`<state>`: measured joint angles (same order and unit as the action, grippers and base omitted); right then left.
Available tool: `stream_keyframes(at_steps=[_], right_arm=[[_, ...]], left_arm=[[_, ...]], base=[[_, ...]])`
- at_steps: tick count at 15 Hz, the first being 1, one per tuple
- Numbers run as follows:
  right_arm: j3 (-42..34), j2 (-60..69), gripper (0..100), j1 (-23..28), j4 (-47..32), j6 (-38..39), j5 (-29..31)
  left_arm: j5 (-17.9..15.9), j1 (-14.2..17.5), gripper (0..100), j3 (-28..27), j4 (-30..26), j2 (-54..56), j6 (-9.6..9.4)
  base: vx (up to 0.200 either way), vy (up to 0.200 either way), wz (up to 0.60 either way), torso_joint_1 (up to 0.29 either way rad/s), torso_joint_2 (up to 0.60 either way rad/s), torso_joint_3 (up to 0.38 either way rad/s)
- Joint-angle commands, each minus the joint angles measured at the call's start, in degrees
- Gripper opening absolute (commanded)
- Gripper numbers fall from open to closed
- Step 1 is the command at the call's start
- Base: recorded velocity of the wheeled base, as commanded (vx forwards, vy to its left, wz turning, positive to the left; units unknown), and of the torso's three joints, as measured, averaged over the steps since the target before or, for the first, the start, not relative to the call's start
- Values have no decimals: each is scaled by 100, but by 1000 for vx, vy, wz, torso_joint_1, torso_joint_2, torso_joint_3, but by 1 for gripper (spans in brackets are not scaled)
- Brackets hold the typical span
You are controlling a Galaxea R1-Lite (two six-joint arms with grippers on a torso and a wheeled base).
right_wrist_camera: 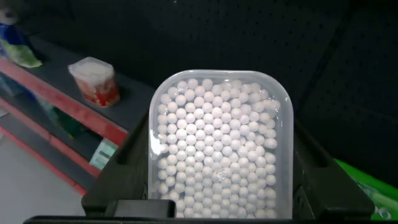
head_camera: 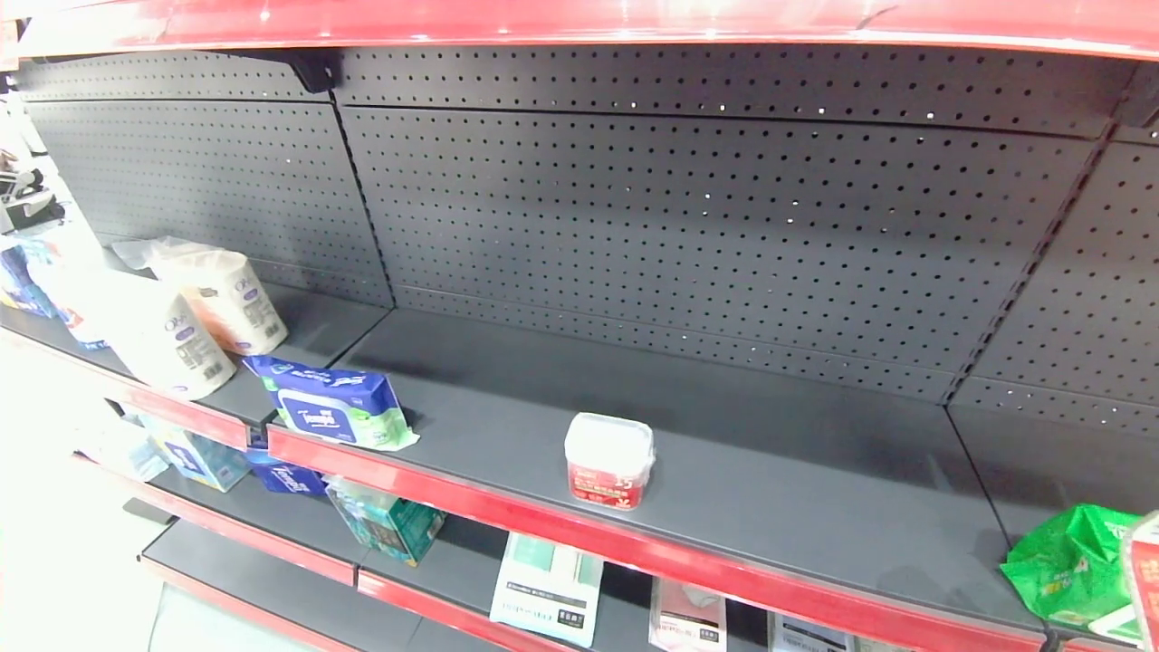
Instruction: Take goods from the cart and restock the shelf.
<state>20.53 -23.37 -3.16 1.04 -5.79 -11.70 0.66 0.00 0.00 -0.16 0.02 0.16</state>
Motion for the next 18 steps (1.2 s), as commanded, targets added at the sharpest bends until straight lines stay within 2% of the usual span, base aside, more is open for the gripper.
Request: stream_keyframes(at_steps=[1,4,7,9,16,18], right_arm=[[338,-1478,0,-686,230,-98,-289],[338,-2603,0,-1020,793,-115,-306],[364,-3771,0,-1152,1865,-106,-500],[399,-4220,0,-1134,1988,-115,-869],[1181,-5731,0,-1161,2217,-203,-1132],[1234,-6285,0,-1205,2867,-230,-1168]], left_arm=[[4,0,100,0,-2,-11,2],[4,0,100,0,-2,-11,2],[4,0,100,0,-2,-11,2],[4,0,100,0,-2,-11,2],[4,0,100,0,-2,-11,2],[4,0,100,0,-2,-11,2]], base=[[0,0,0,0,0,0],[0,0,0,0,0,0],[0,0,0,0,0,0],[0,0,0,0,0,0],[0,0,0,0,0,0],[0,0,0,0,0,0]])
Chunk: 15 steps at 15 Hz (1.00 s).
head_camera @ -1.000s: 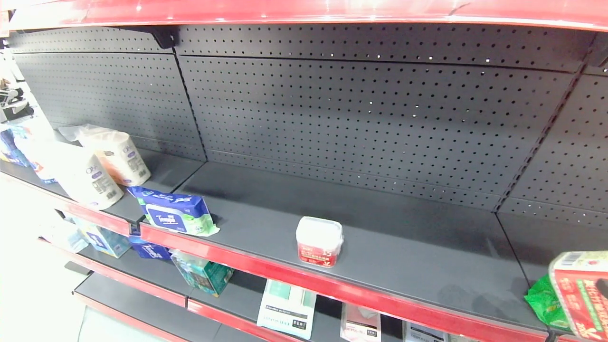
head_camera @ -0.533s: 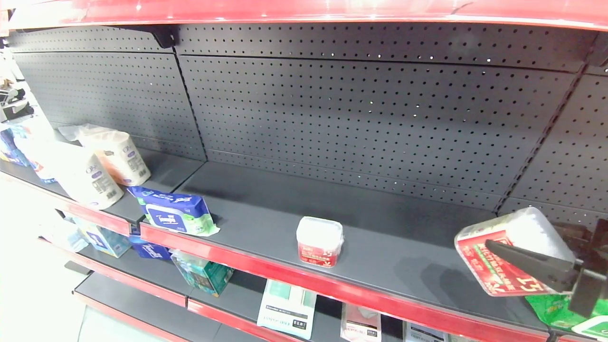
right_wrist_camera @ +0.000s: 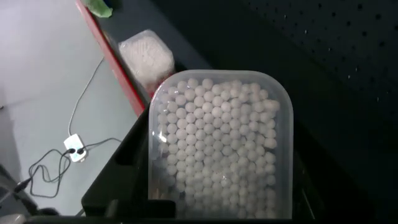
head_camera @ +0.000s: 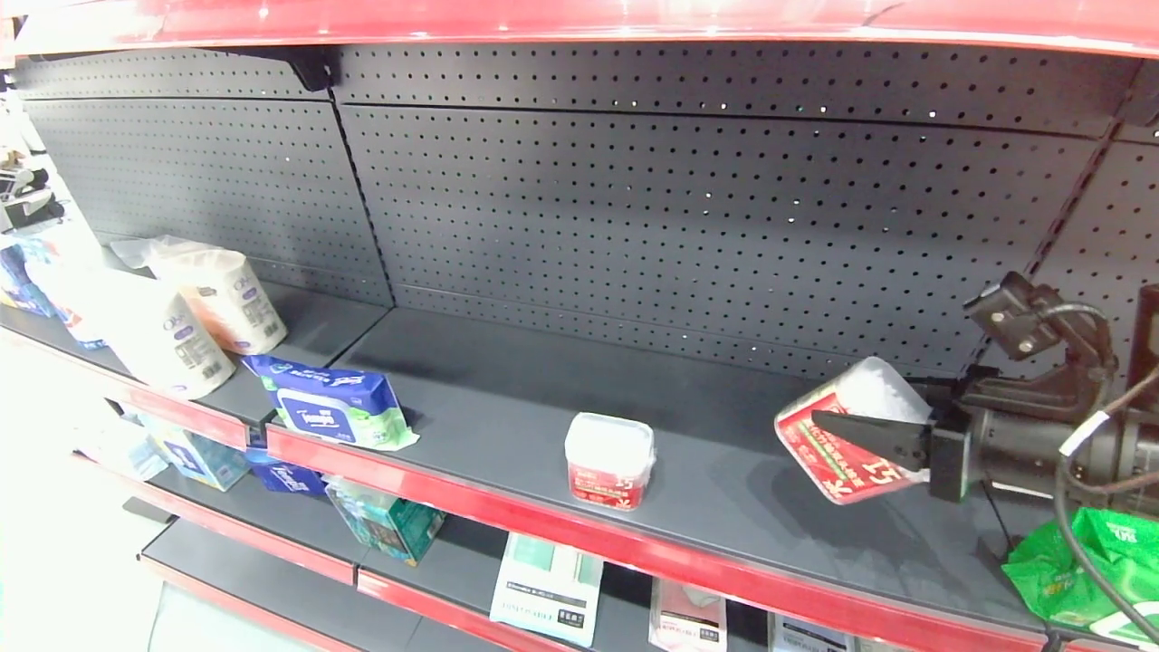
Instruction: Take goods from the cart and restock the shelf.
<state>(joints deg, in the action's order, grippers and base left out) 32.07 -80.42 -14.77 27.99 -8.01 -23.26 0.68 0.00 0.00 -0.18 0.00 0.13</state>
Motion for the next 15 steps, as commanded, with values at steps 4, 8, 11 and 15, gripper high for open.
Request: stream_keyframes(at_steps=[4,8,11,15], right_arm=[[159,-1125,0,-105,620,-69,-21],[809,-1846,0,-113,805,-78,-21],[1082,-2364,0,-87,1147,-157,-161],[1627,-2953,0,-87,1147,-649,-592]], left_arm=[[2,0,100,0,1,-9,4],[2,0,100,0,1,-9,4],[2,0,100,0,1,-9,4],[2,0,100,0,1,-9,4]], base=[[0,0,0,0,0,0],[0,0,0,0,0,0],[0,0,0,0,0,0],[0,0,0,0,0,0]])
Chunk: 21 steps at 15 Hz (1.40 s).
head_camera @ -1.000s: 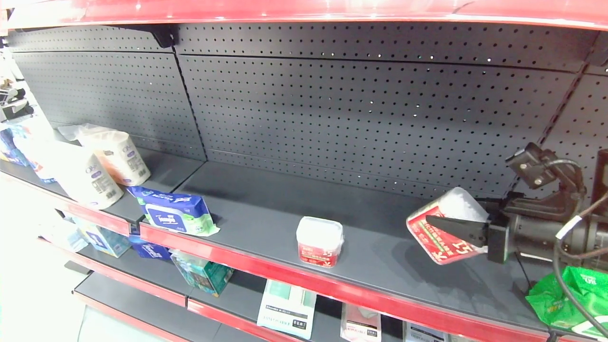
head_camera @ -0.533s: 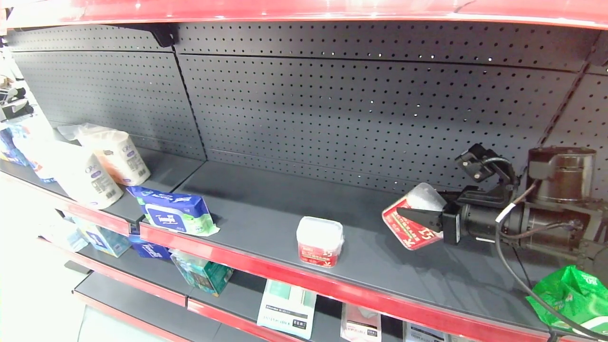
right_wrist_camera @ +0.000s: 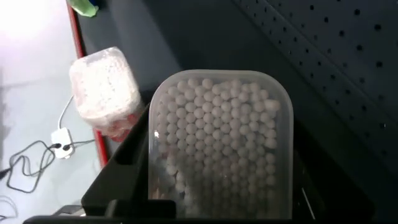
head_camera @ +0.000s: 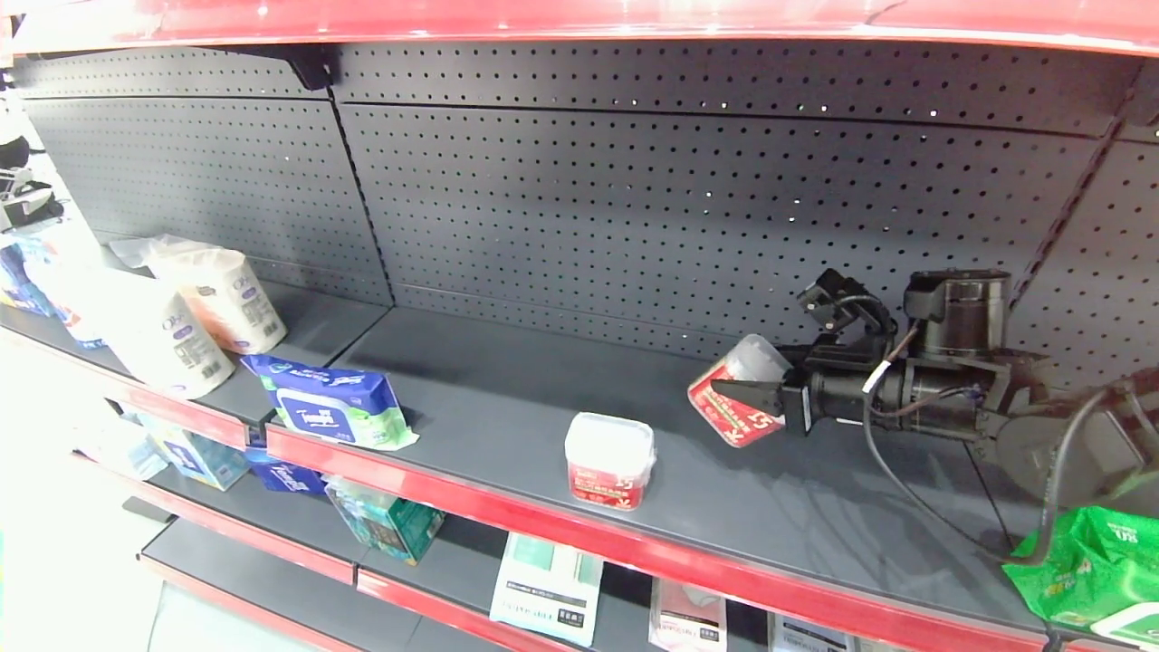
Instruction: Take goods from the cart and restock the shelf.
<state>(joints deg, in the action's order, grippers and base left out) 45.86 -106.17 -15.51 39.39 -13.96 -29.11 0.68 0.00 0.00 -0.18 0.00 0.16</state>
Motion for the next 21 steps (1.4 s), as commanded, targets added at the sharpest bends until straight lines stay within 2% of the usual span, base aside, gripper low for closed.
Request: stream_keyframes(at_steps=[1,4,21], right_arm=[[450,-519,0,-23,8,-54,-7],[898,-791,0,-67,-19,-72,11],[828,-1213,0,-506,-19,-221,116]], left_arm=[[2,0,100,0,1,-9,2],[2,0,100,0,1,-9,2],[2,0,100,0,1,-9,2]], base=[[0,0,0,0,0,0],[0,0,0,0,0,0],[0,0,0,0,0,0]])
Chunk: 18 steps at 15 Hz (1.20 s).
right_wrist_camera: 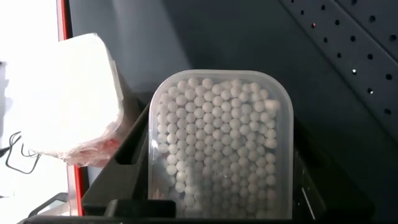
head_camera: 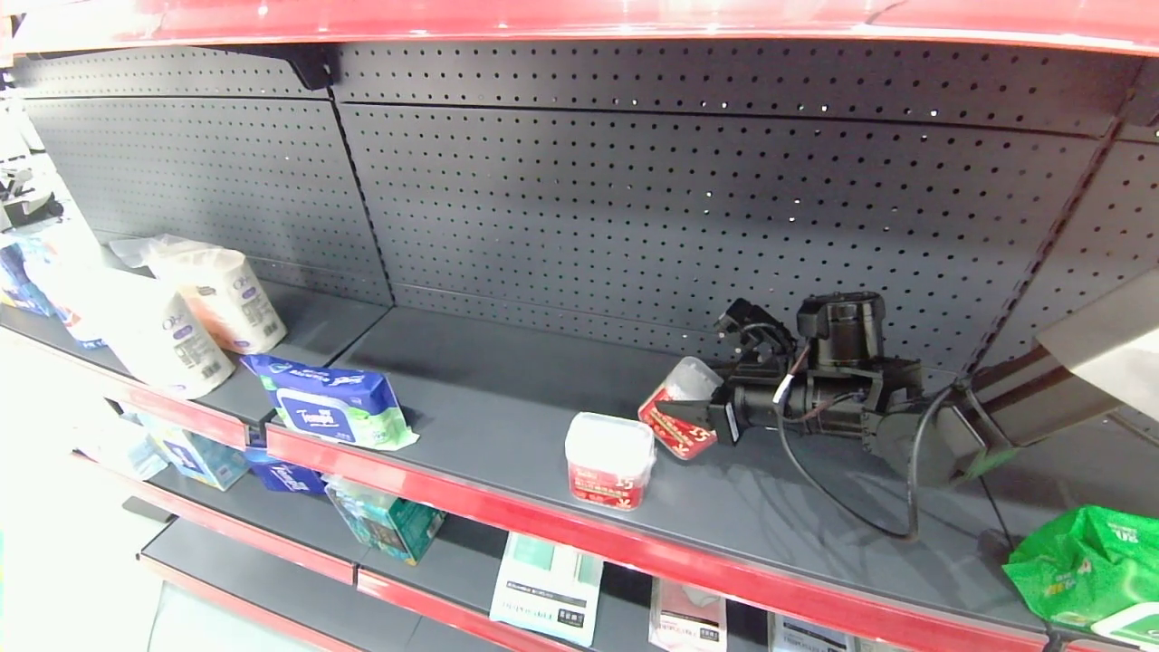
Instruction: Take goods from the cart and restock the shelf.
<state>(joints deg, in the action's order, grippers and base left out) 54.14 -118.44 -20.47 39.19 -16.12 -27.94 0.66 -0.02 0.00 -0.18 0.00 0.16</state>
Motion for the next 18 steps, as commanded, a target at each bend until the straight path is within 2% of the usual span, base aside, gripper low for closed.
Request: stream_keyframes(at_steps=[1,18], right_arm=[[-9,14,0,-19,1,3,-1],[-167,23,0,-186,-8,12,-1]], left_arm=[[4,2,100,0,1,-9,2],[4,-6,100,0,1,-9,2]], base=[[0,0,0,0,0,0],[0,0,0,0,0,0]])
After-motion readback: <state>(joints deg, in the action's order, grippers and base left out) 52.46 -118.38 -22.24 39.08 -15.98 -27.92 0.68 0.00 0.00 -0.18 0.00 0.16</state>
